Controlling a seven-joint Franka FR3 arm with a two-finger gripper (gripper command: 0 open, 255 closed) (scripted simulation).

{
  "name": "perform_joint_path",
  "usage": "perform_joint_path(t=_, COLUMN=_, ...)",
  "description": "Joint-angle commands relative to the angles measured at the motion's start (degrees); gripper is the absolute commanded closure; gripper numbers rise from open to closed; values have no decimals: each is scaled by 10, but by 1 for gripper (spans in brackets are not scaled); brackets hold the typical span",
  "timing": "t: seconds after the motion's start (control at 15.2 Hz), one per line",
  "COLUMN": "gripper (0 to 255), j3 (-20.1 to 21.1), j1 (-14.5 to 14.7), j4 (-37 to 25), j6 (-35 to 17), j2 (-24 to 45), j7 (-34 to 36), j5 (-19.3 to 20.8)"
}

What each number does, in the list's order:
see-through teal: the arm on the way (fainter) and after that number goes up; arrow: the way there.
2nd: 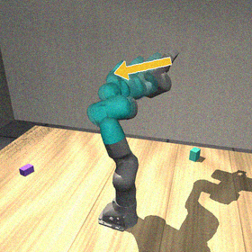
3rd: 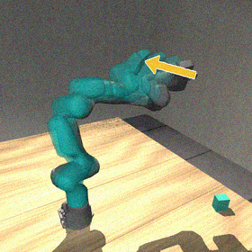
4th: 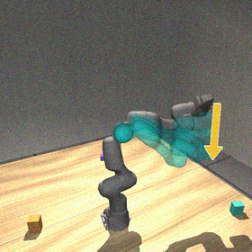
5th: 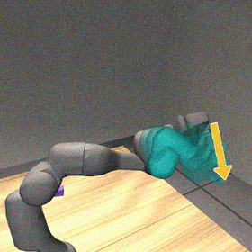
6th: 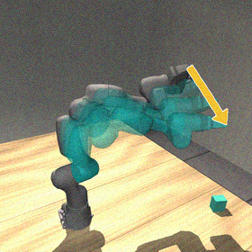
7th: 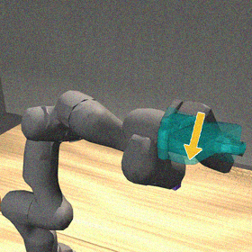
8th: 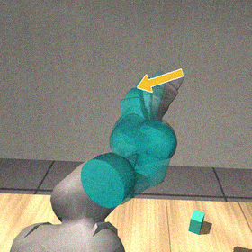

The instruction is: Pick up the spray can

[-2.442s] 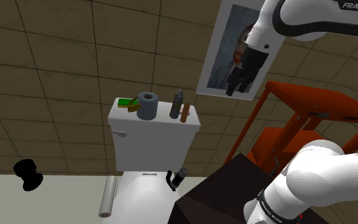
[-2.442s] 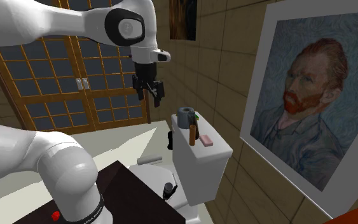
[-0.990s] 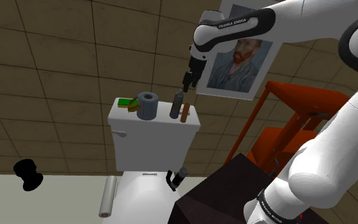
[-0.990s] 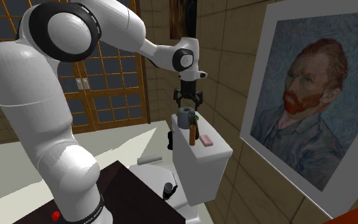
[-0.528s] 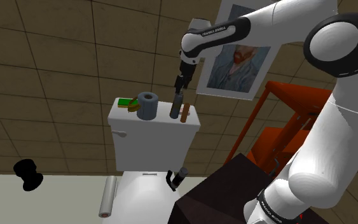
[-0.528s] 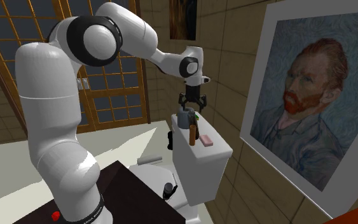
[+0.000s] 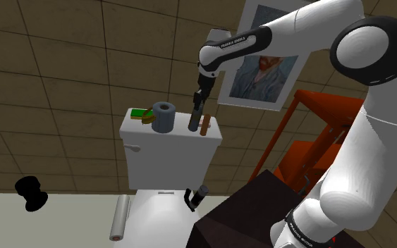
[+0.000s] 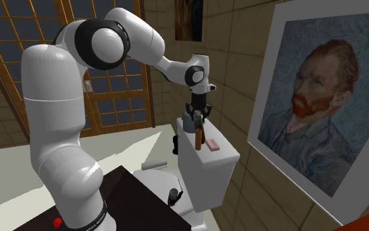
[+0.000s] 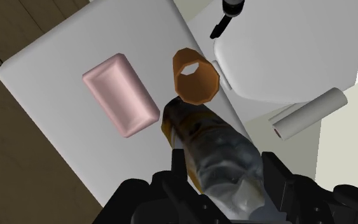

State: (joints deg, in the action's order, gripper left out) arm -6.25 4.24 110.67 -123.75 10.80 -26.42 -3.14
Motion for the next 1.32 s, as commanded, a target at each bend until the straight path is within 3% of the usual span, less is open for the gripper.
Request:
perform_joint_path(t=0.0, gripper=255, j3=0, j1=0, j4=0, j6=-1, j2=0, j7=0, j5=0)
perform_joint_path(t=0.46, gripper=255, j3=0, j1=0, j4=1, j6=-1, j2=0, j7=0, j5=0)
perform_joint_path(t=1.25, gripper=255, j3=-1, j1=1, j4=-55, j6=84, j2=-30, j7=6, j5=6)
